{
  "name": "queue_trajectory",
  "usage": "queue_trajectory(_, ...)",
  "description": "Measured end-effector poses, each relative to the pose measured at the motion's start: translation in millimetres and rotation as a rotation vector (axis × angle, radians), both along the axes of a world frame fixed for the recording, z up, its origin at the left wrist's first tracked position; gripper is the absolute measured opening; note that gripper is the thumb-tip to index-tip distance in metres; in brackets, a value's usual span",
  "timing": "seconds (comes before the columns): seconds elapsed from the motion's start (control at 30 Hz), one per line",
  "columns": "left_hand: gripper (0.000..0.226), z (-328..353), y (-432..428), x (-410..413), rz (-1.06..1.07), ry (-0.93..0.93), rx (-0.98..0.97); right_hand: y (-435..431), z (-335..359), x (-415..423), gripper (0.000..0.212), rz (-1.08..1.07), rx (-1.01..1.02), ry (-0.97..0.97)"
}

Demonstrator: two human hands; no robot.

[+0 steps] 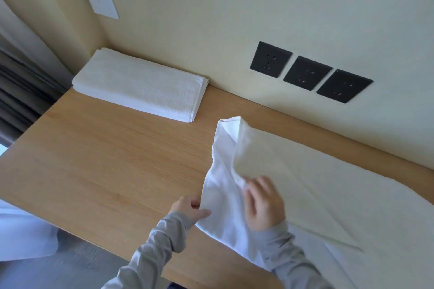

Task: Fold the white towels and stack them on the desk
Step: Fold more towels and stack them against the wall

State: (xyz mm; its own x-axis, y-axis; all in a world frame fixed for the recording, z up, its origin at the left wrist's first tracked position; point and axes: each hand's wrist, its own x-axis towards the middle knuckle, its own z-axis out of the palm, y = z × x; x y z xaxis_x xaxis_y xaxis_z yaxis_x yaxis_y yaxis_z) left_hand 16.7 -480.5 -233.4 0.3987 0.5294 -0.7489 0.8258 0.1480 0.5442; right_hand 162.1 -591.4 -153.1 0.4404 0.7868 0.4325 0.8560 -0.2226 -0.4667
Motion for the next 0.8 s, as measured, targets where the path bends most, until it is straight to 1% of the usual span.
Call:
queue_trajectory(0.07, 0.025, 10.0, -1.3, -2.9, 0.084, -0.141, -0.065, -9.7, -28.9, -21.2, 0.031, 0.034, -0.087, 0.017)
queue_trajectory(0.13, 0.028, 23.8, -5.1, -4.4, 0.192, -0.269, -0.146, -17.7, -46.6, -37.7, 0.033, 0.074, -0.115, 0.027)
queue_trajectory(0.23, 0.024, 36.1, -13.3, -1.7, 0.386, -0.375, -0.316, -20.7, -51.0, -47.8, 0.031, 0.083, -0.131, 0.041)
queue_trajectory(0.33, 0.018, 43.3, -17.2, 3.8, 0.551, -0.408, -0.389, -17.9, -44.3, -42.6, 0.032, 0.041, -0.096, -0.002)
queue_trajectory(0.43, 0.017, 47.1, -20.2, 11.7, 0.590, -0.391, -0.360, -16.7, -36.7, -33.5, 0.049, 0.017, -0.027, -0.008)
queue_trajectory(0.47, 0.018, 47.6, -21.2, 14.7, 0.591, -0.377, -0.340, -16.6, -33.5, -31.6, 0.051, 0.013, -0.017, 0.000)
queue_trajectory(0.6, 0.019, 50.7, -26.7, 24.8, 0.664, -0.402, -0.343, -18.6, -27.3, -34.2, 0.046, 0.055, -0.050, -0.035)
queue_trajectory(0.8, 0.019, 58.6, -40.0, 26.2, 0.785, -0.449, -0.359, -23.5, -26.3, -36.8, 0.038, -0.030, -0.059, -0.017)
